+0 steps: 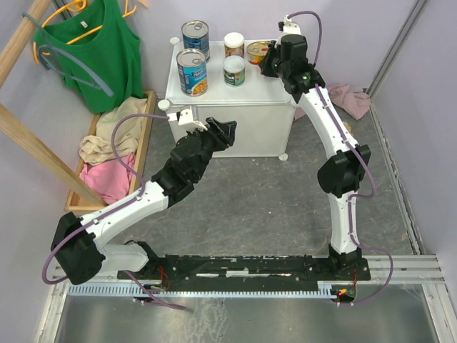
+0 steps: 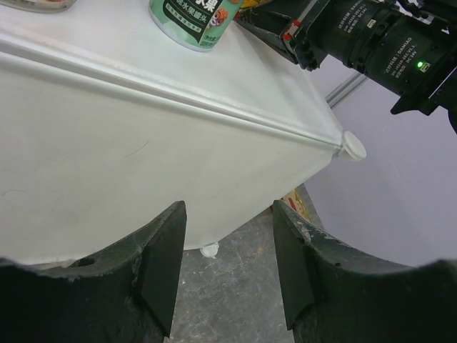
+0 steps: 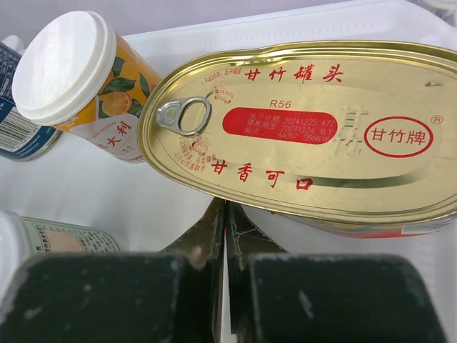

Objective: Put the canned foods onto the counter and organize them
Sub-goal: Place the canned food on the counter, then move the canned food to the center of the board.

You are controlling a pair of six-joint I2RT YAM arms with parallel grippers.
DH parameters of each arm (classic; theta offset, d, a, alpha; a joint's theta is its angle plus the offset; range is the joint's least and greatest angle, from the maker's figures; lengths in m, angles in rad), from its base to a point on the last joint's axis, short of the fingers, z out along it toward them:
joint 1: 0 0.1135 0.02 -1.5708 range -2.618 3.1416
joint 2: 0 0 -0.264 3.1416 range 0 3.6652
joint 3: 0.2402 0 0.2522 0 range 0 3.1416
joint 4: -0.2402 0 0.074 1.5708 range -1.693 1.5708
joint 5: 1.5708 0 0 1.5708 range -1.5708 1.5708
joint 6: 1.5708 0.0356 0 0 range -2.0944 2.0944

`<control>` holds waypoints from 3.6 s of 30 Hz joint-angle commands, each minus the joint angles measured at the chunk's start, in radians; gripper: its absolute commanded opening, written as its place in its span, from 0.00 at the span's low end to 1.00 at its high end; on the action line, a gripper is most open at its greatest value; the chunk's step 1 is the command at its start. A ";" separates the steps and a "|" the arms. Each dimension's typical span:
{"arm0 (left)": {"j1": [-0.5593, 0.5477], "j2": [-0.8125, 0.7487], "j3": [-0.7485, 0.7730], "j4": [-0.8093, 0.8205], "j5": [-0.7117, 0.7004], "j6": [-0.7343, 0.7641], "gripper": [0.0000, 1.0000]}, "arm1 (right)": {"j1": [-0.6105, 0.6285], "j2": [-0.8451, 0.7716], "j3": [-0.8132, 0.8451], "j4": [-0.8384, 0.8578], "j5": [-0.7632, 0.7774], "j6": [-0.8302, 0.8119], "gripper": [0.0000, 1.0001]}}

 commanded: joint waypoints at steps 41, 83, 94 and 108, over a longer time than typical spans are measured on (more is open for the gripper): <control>0.013 -0.030 -0.010 0.036 0.007 0.023 0.57 | -0.070 -0.238 -0.270 0.115 0.042 0.012 0.06; 0.014 -0.250 -0.259 -0.045 0.310 -0.115 0.87 | -0.309 -0.493 -1.024 -0.026 0.534 0.005 1.00; 0.013 -0.207 -0.246 -0.039 0.326 -0.128 0.87 | -0.391 -0.319 -0.971 0.124 0.460 -0.047 1.00; 0.013 -0.196 -0.236 -0.040 0.322 -0.118 0.87 | -0.465 -0.210 -0.904 0.221 0.365 -0.211 1.00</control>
